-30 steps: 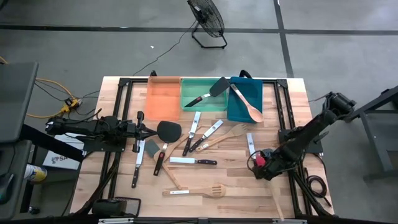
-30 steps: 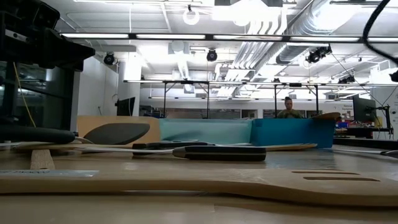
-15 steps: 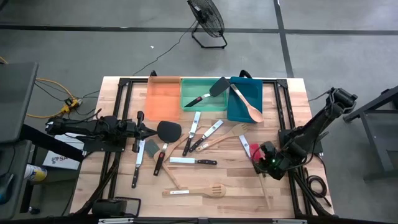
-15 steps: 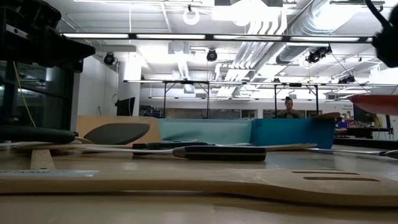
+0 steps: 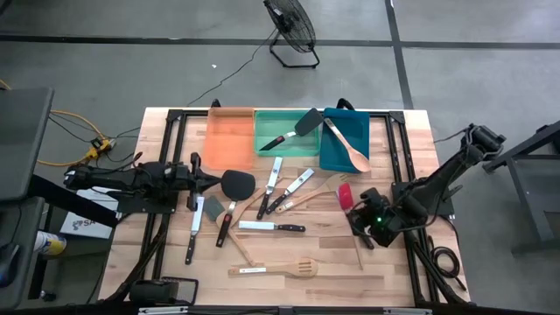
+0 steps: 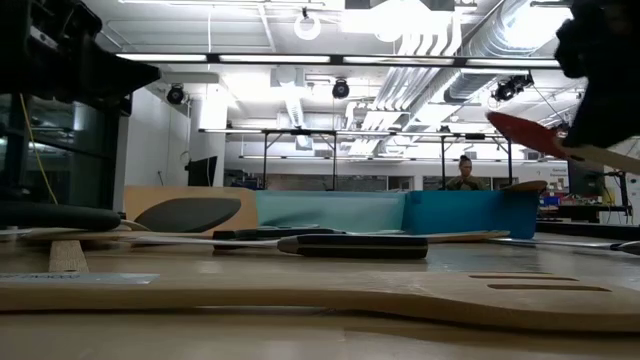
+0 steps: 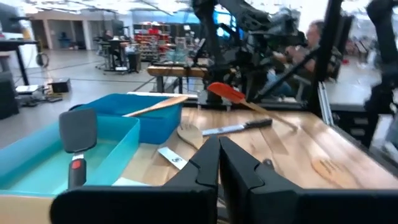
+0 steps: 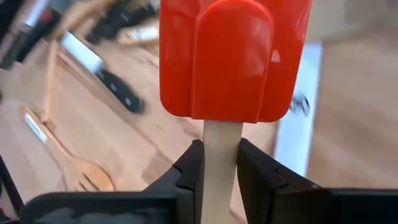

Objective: Pick & Place Kitchen Items
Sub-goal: Put the red spatula into the green bin

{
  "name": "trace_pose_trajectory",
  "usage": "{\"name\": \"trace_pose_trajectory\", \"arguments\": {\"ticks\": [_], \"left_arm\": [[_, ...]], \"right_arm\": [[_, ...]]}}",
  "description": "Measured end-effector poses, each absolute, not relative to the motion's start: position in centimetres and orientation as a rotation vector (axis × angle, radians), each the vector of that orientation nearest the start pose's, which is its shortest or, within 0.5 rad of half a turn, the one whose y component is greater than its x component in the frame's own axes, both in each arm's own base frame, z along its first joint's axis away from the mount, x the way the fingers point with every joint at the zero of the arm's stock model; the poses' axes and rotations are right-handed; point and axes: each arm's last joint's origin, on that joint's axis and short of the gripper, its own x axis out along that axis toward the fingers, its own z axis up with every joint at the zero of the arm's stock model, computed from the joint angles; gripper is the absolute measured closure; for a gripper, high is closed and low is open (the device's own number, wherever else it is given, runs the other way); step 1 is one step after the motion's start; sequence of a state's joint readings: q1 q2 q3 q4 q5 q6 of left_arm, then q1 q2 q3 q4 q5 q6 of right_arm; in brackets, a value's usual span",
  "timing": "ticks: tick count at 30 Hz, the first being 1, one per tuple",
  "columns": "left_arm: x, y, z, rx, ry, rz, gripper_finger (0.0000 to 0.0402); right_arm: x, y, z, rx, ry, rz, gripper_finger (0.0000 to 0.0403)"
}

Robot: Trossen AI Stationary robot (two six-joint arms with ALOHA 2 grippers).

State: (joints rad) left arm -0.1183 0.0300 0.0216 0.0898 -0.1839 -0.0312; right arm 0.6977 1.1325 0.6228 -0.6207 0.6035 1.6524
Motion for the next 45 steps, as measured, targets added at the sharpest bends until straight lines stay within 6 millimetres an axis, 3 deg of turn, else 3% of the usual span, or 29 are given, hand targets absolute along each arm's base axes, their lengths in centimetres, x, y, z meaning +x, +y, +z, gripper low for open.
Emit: {"name": "trace_pose_trajectory", "arguments": {"ticks": [12,22,31,39,45], "left_arm": [[9.6,-0.5,18.9,-0.094,-0.205,0.080,0.0228],[11.0,-0.6,19.4,-0.097,-0.194,0.109,0.0201],[14.9,-0.8,22.5,-0.021,-0.086,0.199,0.0201],[20.7,1.3,24.8,-0.004,0.032,0.210,0.0202],[24.8,3.4,25.8,-0.014,0.078,0.090,0.0202]], "right_arm": [[19.5,7.8,23.4,0.474,0.285,-0.536,0.0340],[24.6,1.8,26.0,0.249,0.082,-0.370,0.0340],[27.0,-2.7,25.9,0.125,-0.059,-0.206,0.0340],[28.5,-4.2,25.0,0.010,-0.173,-0.109,0.0340],[29.0,-4.4,24.3,-0.005,-0.171,-0.035,0.0340]]}}
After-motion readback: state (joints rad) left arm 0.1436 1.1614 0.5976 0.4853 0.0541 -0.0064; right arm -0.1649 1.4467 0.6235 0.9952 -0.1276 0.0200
